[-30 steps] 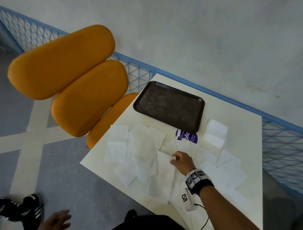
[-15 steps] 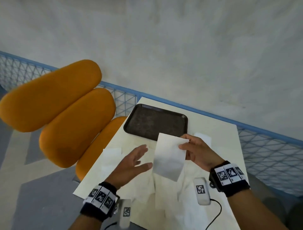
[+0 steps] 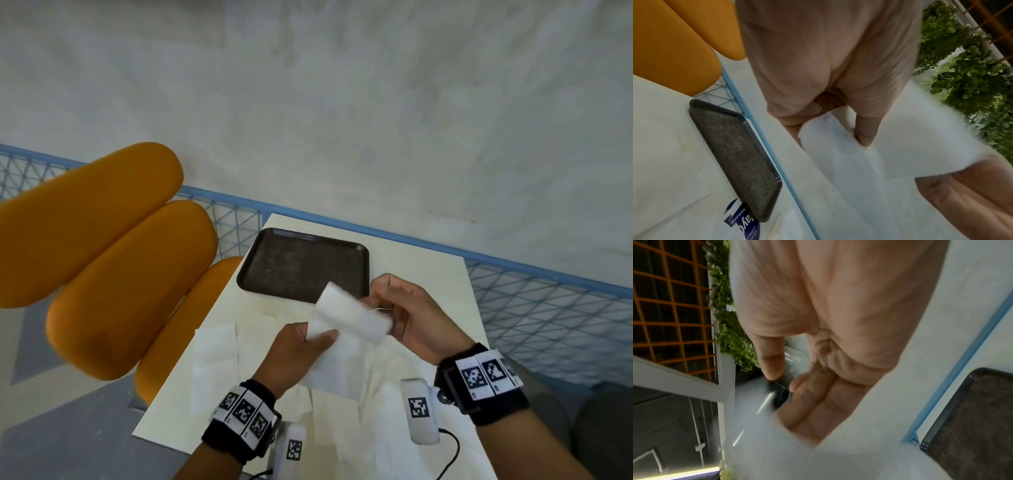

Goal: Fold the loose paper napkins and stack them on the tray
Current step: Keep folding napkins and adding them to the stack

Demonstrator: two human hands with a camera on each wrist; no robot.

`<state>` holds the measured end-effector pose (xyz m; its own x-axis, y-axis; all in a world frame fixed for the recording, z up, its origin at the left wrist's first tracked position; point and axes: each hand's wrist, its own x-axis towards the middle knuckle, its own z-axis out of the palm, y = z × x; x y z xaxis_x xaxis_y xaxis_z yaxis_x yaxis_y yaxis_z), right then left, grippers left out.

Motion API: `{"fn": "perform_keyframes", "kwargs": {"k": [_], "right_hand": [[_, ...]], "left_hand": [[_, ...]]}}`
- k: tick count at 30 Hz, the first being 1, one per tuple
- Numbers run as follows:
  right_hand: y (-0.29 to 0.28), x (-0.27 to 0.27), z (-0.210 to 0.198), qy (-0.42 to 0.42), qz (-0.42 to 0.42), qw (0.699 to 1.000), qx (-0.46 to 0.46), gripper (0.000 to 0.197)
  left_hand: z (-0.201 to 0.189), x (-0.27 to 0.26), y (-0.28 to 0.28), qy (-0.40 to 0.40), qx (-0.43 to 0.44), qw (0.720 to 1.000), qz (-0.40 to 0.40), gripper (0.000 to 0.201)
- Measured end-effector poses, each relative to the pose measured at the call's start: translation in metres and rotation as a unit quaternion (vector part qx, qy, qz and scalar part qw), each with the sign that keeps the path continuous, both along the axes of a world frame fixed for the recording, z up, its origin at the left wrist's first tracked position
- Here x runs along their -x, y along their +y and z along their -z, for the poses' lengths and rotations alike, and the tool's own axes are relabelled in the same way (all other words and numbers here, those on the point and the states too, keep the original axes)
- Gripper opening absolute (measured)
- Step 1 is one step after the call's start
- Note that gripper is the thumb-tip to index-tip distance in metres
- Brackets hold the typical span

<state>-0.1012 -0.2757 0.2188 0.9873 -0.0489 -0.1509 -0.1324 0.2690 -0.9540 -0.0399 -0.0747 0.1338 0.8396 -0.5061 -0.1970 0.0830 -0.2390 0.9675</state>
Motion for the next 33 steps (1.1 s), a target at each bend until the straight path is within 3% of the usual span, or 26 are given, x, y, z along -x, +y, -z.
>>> {"fn": "perform_keyframes", "kwargs": {"k": [1, 3, 7, 11, 13, 15, 16, 19, 25, 28, 30, 33], "right_hand": [[0.001, 0.001, -0.003, -0.001, -0.001, 1.000, -0.012, 0.019], [0.000, 0.001, -0.004, -0.010, 0.019, 1.000, 0.009, 0.024], [-0.004, -0.006, 0.005, -0.039, 0.062, 0.992, 0.105, 0.016], [-0.003, -0.009, 0.016, -0.025, 0.023, 0.963, 0.268, 0.012], [-0.002, -0.009, 0.019, -0.011, -0.013, 0.948, 0.318, 0.015], [-0.002, -0.008, 0.019, -0.008, -0.016, 0.955, 0.296, 0.024], [-0.002, -0.007, 0.018, -0.005, -0.004, 0.971, 0.238, 0.030], [-0.006, -0.002, 0.016, -0.005, -0.010, 0.994, 0.110, 0.038], [-0.010, 0.003, 0.025, -0.044, -0.044, 0.986, 0.157, 0.056], [-0.007, 0.006, 0.022, -0.034, -0.036, 0.992, 0.119, 0.050], [-0.004, 0.006, 0.018, -0.029, -0.028, 0.993, 0.114, 0.037], [-0.001, 0.002, 0.015, -0.033, 0.014, 0.978, 0.207, 0.032]], "left_hand": [[-0.002, 0.000, 0.001, -0.006, 0.013, 1.000, 0.010, 0.014], [-0.008, 0.000, 0.002, -0.020, 0.040, 0.998, 0.033, 0.018], [-0.017, 0.000, 0.002, -0.022, 0.056, 0.997, 0.042, 0.021], [-0.033, 0.001, -0.001, -0.027, 0.072, 0.994, 0.079, 0.046], [-0.033, -0.001, -0.003, -0.036, 0.057, 0.996, 0.065, 0.045], [-0.032, -0.006, -0.003, -0.035, 0.042, 0.997, 0.046, 0.029], [-0.034, -0.007, -0.003, -0.028, 0.049, 0.998, 0.042, 0.030], [-0.047, -0.007, 0.001, -0.021, 0.100, 0.993, 0.054, 0.052], [-0.067, -0.006, -0.004, -0.004, 0.130, 0.989, 0.067, 0.074], [-0.073, -0.005, -0.004, -0.002, 0.146, 0.986, 0.076, 0.070], [-0.074, -0.005, -0.004, 0.003, 0.136, 0.988, 0.077, 0.057], [-0.075, -0.003, -0.003, 0.000, 0.109, 0.991, 0.077, 0.036]]}}
